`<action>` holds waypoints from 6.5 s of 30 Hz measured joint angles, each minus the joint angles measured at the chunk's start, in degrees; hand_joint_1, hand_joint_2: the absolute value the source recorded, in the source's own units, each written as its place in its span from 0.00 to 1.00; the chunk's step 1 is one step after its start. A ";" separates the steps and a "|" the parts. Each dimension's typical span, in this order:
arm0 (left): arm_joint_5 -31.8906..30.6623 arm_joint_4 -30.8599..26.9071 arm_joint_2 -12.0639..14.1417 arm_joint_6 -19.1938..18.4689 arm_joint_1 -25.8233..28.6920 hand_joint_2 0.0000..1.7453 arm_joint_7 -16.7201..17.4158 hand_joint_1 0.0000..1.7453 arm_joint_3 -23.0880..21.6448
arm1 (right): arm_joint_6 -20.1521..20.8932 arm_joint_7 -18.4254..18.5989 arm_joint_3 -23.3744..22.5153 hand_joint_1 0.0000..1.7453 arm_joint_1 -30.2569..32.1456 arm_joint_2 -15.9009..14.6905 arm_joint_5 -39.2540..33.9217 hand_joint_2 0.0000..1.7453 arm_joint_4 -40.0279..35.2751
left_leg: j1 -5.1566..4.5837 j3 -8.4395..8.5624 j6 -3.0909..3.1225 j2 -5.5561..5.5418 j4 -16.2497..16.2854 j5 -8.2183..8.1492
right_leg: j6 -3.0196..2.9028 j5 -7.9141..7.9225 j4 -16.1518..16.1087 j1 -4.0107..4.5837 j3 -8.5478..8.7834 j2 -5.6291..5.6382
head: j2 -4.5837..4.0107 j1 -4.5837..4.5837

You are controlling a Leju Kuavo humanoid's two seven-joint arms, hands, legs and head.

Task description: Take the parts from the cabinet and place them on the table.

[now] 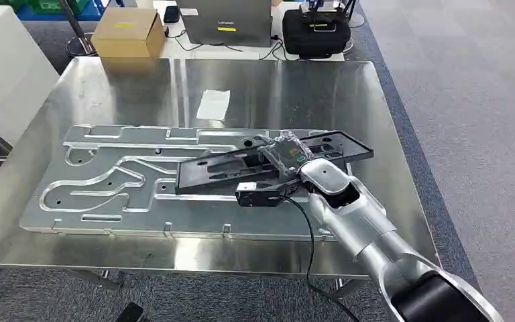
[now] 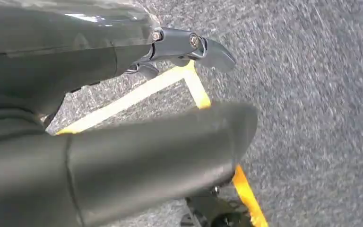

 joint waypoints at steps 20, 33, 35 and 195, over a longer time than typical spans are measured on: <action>1.66 0.02 0.52 -0.72 0.26 0.00 0.61 0.00 -0.61 | -2.25 -0.28 0.55 0.00 0.23 -0.26 -1.07 0.00 4.85 | 0.68 0.82 1.60 -0.01 -0.75 0.36 | 3.01 -8.85 19.87 -0.68 -9.49 0.23 | 0.00 0.07; 4.81 0.07 0.22 -0.87 0.96 0.00 0.02 0.00 -0.59 | -3.06 -3.45 -3.69 0.00 8.94 0.98 -22.00 0.00 -13.72 | 0.57 -3.18 -0.75 0.00 9.83 -6.50 | -0.28 0.24 0.27 -0.14 -0.49 0.14 | 0.00 -0.20; 5.01 0.07 0.20 -0.87 1.23 0.00 -0.07 0.00 -0.57 | -2.47 -2.91 -3.83 0.00 10.67 1.14 -22.82 0.00 -17.21 | 0.58 -6.30 -1.14 0.02 16.21 -8.32 | -0.28 0.14 0.44 -0.11 -0.51 0.09 | 0.00 -0.20; 10.25 -3.61 -4.20 1.68 4.34 0.00 -2.30 0.00 18.25 | 12.44 -4.54 -124.41 0.00 50.47 8.39 1.97 0.00 13.51 | 0.03 4.72 0.12 3.70 -0.84 -3.52 | 1.49 -5.52 0.47 0.18 5.23 -5.01 | 0.00 0.09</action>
